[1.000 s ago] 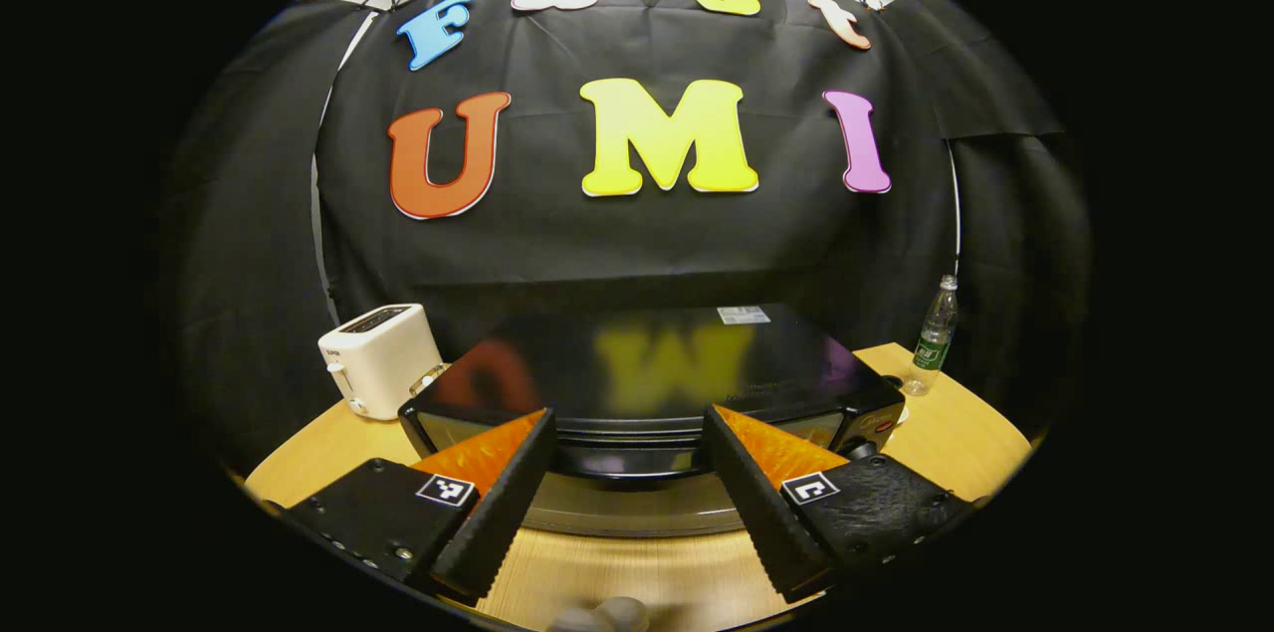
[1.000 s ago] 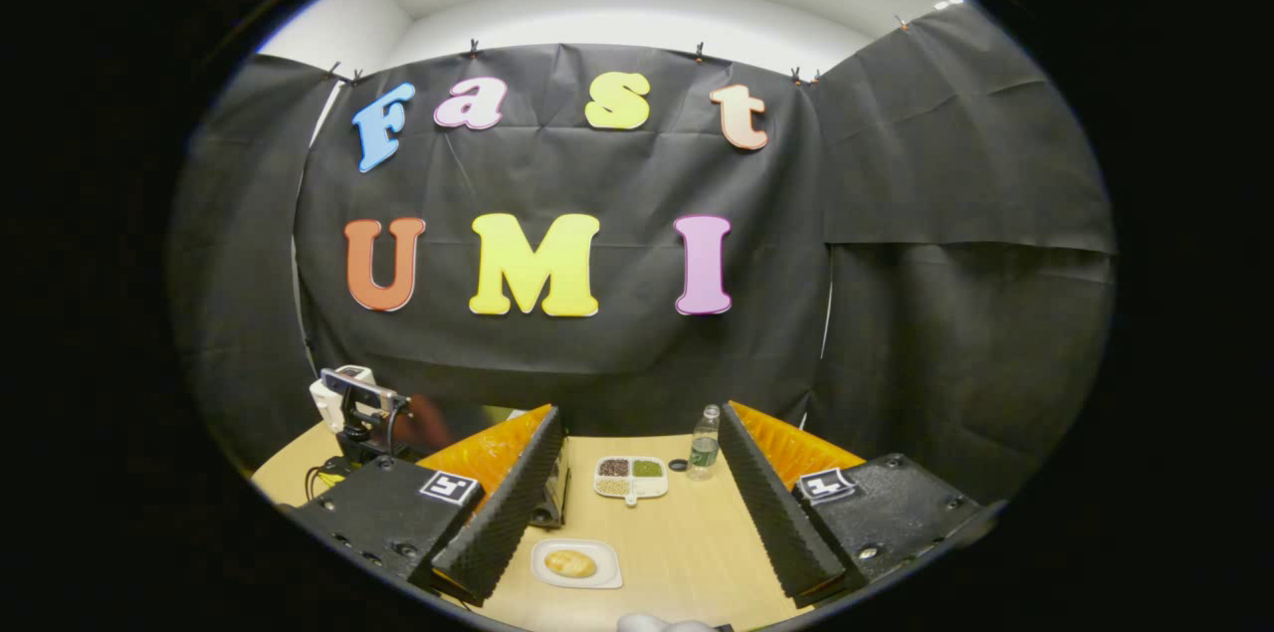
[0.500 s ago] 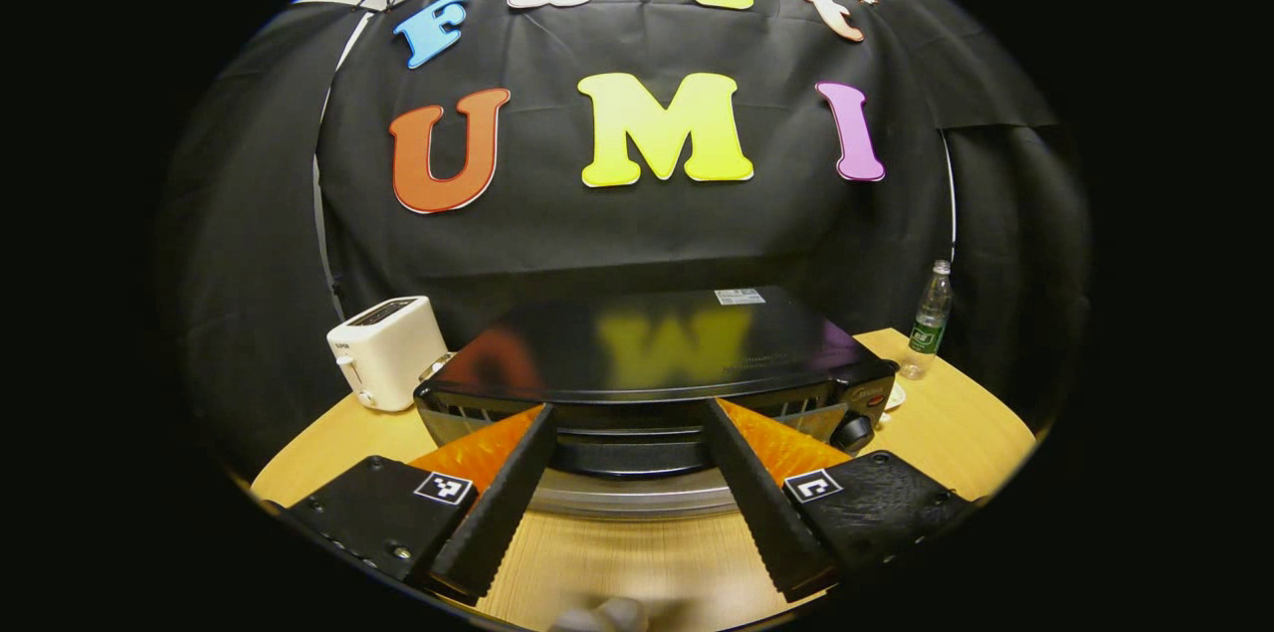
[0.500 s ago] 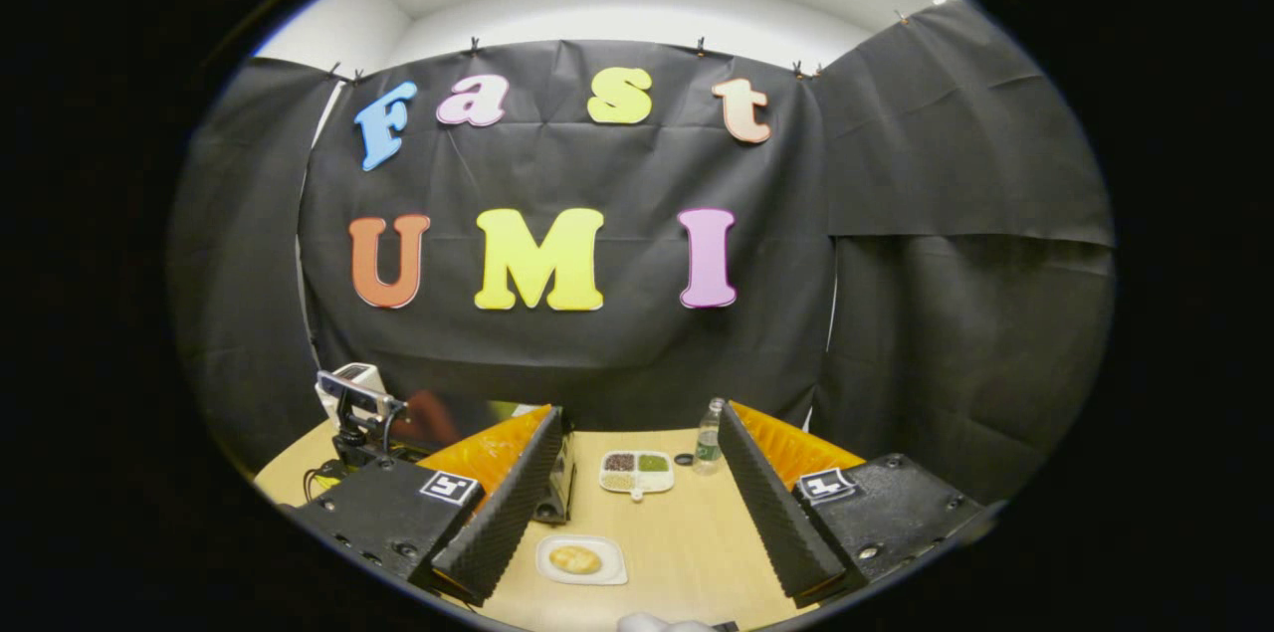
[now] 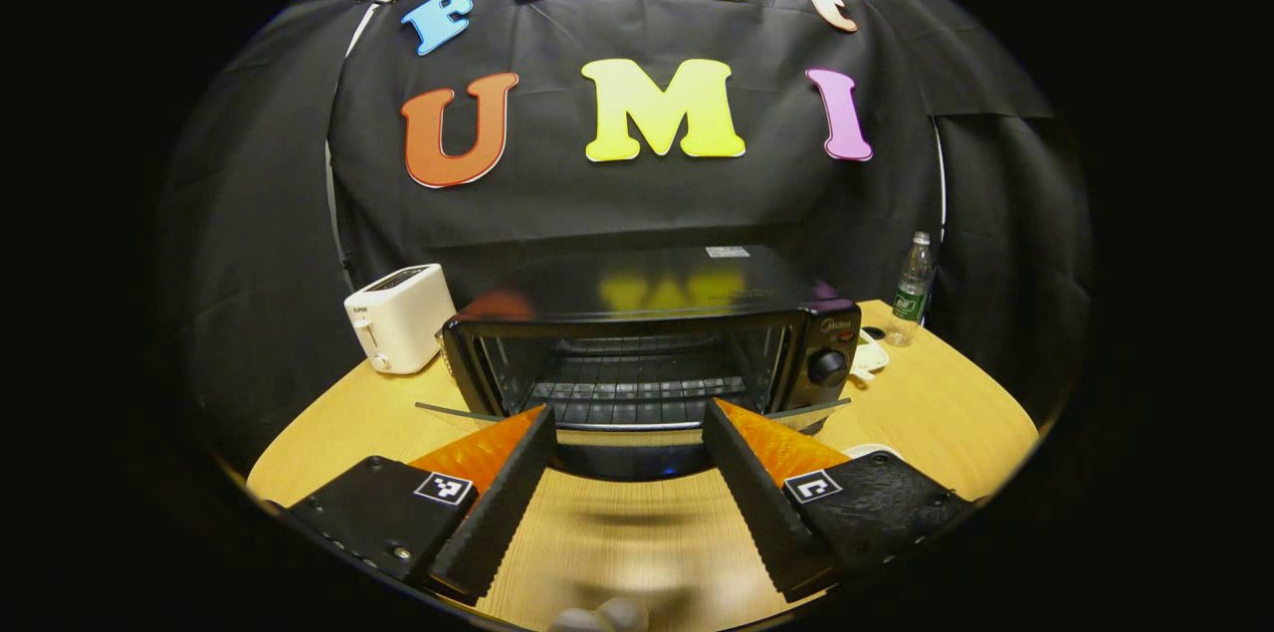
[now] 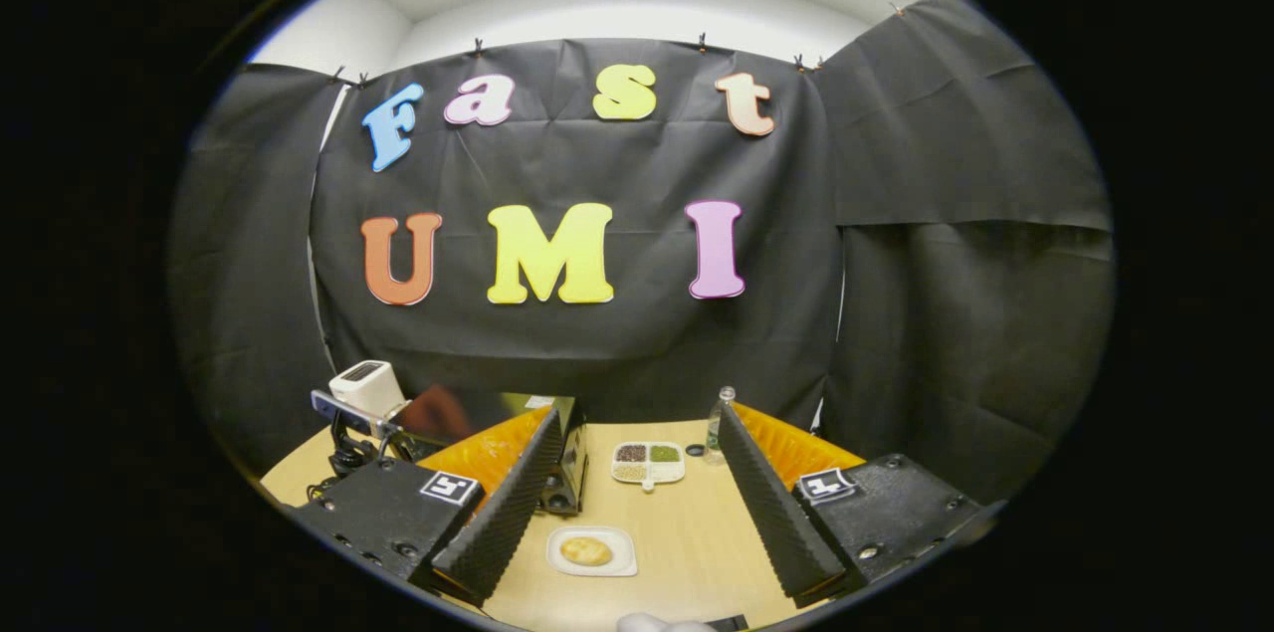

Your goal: Open the electric oven with the left hand, put the food in, and close the electric oven.

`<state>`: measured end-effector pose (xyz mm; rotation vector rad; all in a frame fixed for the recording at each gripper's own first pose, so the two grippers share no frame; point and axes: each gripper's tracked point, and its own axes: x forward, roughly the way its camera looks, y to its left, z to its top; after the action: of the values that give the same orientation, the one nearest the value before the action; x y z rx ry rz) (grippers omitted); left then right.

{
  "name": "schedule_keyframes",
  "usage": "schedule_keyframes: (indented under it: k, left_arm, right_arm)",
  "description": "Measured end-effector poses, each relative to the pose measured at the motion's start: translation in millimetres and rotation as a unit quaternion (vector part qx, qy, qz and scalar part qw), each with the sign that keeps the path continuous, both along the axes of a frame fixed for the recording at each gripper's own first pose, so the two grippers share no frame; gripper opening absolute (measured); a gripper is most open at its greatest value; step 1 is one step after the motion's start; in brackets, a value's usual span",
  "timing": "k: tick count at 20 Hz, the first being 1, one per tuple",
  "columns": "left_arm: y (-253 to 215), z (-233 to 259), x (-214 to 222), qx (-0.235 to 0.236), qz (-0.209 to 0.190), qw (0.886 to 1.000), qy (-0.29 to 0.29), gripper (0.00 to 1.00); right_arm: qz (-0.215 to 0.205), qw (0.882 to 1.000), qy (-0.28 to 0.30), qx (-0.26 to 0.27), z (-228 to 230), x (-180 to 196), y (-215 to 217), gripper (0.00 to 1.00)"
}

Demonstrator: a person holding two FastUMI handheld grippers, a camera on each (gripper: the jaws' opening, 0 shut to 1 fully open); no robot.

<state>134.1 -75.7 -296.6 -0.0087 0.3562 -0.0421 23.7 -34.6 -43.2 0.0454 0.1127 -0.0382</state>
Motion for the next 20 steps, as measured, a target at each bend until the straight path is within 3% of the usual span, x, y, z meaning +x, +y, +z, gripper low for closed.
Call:
schedule_keyframes:
  k: [10, 20]
  left_arm:
    - [1, -36, -40, -0.008, -0.002, 0.998, 0.065, 0.98]
    - [-1, -96, -75, -0.029, -0.01, 0.988, 0.148, 0.98]
  right_arm:
    - [0.001, 1.0, 0.017, 0.014, -20, -10, 3, 1.0]
    - [0.001, 1.0, 0.022, 0.012, -28, -13, 5, 1.0]
